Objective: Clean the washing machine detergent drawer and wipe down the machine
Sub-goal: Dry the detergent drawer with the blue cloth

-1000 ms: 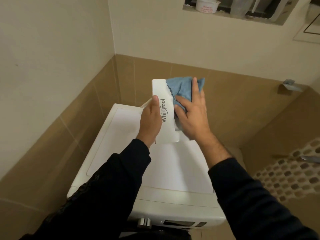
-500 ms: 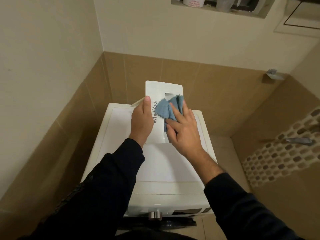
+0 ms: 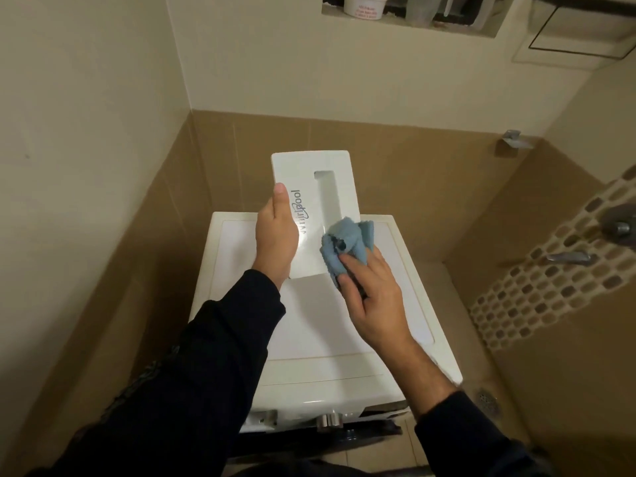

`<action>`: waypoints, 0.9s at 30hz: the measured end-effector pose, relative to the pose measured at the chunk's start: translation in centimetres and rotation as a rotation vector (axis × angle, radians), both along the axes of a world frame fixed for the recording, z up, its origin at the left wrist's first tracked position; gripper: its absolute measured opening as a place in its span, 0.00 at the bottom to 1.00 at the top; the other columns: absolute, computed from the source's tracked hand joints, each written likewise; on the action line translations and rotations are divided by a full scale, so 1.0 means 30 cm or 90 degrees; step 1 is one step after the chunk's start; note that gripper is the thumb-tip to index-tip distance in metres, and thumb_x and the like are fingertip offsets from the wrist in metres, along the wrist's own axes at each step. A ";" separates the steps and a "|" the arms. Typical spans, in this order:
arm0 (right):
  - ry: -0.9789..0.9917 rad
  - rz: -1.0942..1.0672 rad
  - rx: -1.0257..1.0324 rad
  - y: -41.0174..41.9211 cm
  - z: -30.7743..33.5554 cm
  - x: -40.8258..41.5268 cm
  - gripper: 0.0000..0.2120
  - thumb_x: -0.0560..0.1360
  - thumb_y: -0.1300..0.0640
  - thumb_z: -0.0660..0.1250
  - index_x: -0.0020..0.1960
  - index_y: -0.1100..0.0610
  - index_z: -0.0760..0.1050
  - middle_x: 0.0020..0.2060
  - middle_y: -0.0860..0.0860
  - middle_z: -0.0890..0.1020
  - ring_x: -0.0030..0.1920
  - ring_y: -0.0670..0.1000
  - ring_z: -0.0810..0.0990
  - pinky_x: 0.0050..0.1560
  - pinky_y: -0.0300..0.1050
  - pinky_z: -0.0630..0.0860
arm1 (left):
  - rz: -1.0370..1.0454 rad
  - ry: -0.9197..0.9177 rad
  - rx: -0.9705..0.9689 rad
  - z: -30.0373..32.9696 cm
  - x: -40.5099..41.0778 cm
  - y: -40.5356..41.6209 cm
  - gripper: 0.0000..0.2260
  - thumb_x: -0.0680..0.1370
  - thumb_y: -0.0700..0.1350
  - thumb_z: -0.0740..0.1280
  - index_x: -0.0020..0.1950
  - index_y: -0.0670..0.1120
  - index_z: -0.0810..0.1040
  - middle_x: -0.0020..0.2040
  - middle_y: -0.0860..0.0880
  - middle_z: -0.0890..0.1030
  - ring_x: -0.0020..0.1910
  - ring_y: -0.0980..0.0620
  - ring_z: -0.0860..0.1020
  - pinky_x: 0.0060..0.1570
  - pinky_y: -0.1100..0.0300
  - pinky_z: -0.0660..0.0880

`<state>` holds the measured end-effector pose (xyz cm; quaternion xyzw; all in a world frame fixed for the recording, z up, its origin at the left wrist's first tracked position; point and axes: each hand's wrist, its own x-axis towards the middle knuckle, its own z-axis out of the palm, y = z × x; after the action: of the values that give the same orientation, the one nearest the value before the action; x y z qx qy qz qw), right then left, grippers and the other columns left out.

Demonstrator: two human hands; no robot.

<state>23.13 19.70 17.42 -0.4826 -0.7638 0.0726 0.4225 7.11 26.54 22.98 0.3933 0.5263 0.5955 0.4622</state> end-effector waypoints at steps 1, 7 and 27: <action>-0.019 -0.010 -0.017 0.013 0.021 -0.007 0.20 0.83 0.52 0.58 0.74 0.53 0.69 0.72 0.52 0.70 0.68 0.53 0.70 0.66 0.50 0.72 | -0.008 -0.010 -0.006 -0.004 0.001 -0.003 0.17 0.84 0.60 0.50 0.53 0.58 0.78 0.50 0.54 0.85 0.51 0.53 0.83 0.57 0.50 0.79; -0.161 -0.086 -0.025 0.160 0.136 -0.036 0.26 0.84 0.47 0.48 0.80 0.53 0.54 0.79 0.55 0.56 0.79 0.60 0.46 0.77 0.56 0.54 | -0.027 0.008 0.017 0.019 0.000 -0.038 0.17 0.84 0.57 0.51 0.48 0.56 0.78 0.44 0.54 0.85 0.44 0.55 0.84 0.47 0.55 0.81; 0.466 -0.138 -0.218 0.259 0.345 -0.048 0.17 0.84 0.60 0.54 0.68 0.58 0.74 0.53 0.45 0.81 0.55 0.42 0.81 0.52 0.33 0.77 | 0.027 -0.039 -0.015 0.068 -0.124 0.002 0.18 0.84 0.58 0.51 0.48 0.55 0.79 0.46 0.53 0.85 0.47 0.51 0.84 0.55 0.46 0.80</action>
<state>21.68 27.47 27.78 -0.5658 -0.4849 0.3205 0.5848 3.38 26.60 25.03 0.3584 0.5272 0.6105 0.4700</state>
